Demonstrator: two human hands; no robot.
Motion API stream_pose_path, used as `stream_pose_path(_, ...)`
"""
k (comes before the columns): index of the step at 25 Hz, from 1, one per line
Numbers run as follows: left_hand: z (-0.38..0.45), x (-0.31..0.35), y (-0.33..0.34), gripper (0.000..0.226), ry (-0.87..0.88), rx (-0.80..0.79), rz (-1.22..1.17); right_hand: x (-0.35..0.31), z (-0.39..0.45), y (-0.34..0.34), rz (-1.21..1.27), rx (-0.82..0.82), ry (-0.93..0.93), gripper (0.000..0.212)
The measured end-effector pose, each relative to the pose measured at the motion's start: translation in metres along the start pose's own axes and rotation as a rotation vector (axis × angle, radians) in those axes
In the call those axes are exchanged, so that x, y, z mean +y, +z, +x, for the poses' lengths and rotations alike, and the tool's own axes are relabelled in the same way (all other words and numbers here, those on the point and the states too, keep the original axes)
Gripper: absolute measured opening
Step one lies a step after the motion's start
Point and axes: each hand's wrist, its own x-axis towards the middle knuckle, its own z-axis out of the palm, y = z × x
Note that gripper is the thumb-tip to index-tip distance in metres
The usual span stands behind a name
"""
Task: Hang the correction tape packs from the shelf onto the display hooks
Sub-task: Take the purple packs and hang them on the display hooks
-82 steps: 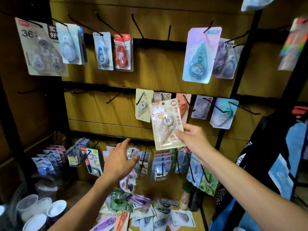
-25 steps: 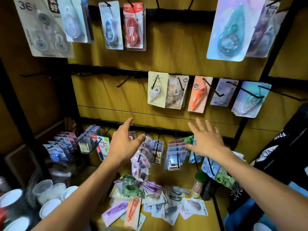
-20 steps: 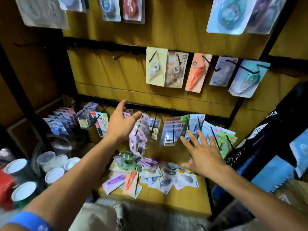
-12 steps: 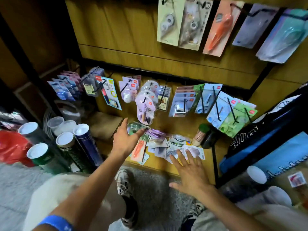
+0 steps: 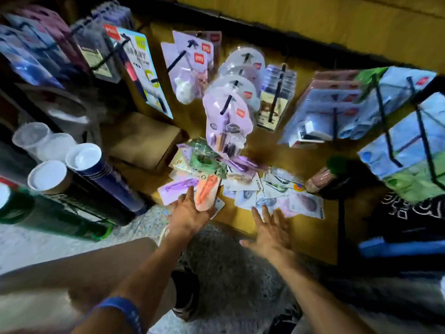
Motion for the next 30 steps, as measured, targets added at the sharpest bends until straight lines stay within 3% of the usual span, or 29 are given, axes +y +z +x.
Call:
stream_pose_path(6, 0.066, -0.003, 0.028, 0.103, -0.012, -0.043, 0.057, -0.025, 0.102, -0.013, 0.041, 0.086, -0.055, 0.109)
stream_pose_path(10, 0.095, -0.006, 0.029, 0.094, 0.080, -0.014, 0.147, -0.039, 0.164, -0.032, -0.026, 0.186, -0.059, 0.119)
stream_pose_path(14, 0.113, 0.002, 0.025, 0.095, 0.112, -0.038, 0.095, -0.032, 0.198, -0.033, -0.045, 0.037, -0.092, 0.120)
stream_pose_path(18, 0.115, -0.001, 0.039, 0.073, 0.163, -0.053, -0.004, -0.024, 0.205, -0.022, 0.021, 0.195, -0.079, 0.069)
stream_pose_path(22, 0.119, -0.014, 0.050, 0.071, 0.170, -0.061, -0.063, -0.031, 0.213, -0.019, -0.016, 0.184, 0.061, 0.070)
stream_pose_path(26, 0.120, -0.013, 0.055, 0.075, 0.200, -0.052, -0.149, -0.033, 0.215, -0.030, -0.049, 0.344, 0.088, 0.042)
stream_pose_path(30, 0.115, -0.005, 0.055, 0.063, 0.221, -0.042, -0.187, -0.014, 0.194, -0.034, -0.004, 0.518, 0.058, 0.040)
